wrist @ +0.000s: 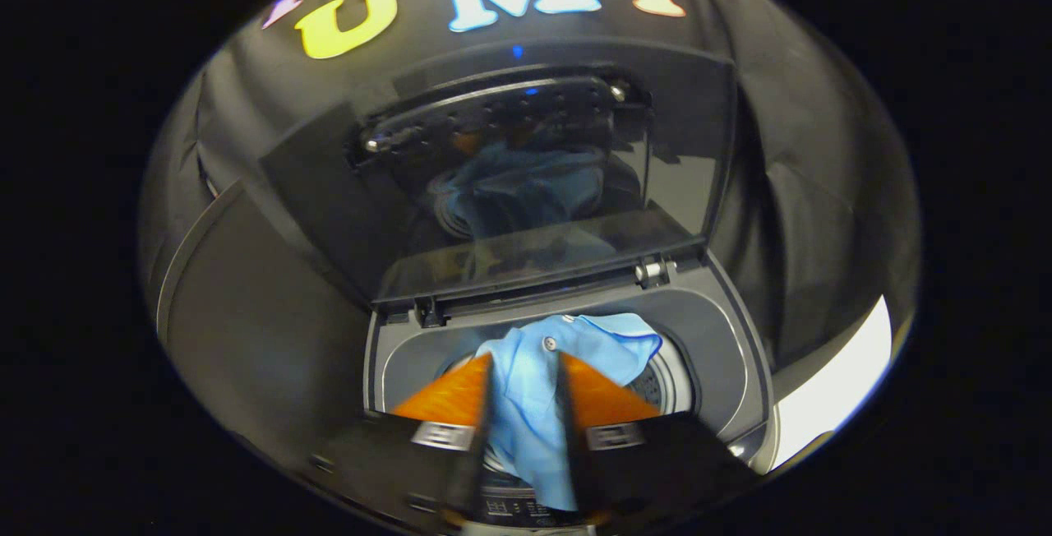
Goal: Put the clothes into the washing machine and then close the washing machine lid.
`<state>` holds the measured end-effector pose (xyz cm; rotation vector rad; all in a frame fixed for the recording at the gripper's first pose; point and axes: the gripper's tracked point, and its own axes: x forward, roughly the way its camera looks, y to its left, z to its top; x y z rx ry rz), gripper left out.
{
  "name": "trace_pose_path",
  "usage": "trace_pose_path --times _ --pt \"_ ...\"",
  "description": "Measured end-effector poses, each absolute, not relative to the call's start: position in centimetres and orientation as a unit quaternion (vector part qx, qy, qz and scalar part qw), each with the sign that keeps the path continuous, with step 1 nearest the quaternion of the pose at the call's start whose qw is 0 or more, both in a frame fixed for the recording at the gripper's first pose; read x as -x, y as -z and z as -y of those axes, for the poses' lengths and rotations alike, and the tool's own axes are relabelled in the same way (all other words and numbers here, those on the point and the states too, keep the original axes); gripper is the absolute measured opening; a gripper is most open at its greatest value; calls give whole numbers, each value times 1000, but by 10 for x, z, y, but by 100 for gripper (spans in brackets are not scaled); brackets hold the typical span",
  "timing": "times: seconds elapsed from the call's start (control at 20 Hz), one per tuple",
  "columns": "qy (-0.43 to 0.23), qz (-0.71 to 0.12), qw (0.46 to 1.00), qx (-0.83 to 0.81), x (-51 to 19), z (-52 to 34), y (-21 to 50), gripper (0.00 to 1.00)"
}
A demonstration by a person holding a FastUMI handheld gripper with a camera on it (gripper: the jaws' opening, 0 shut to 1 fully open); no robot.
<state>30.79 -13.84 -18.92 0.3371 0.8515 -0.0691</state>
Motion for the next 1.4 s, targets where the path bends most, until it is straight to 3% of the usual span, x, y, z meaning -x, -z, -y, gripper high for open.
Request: trace_pose_path --times 0.1,0.15,0.5,1.05,1.4 --pt "40 -402 899 -169 -307 139 183 96" --pt "37 -400 901 -163 -310 135 187 99" --pt "26 -354 924 -139 -326 134 138 99" --pt "23 -260 958 -121 -372 153 3 98" --pt "14 -236 967 -98 -401 145 -11 98"
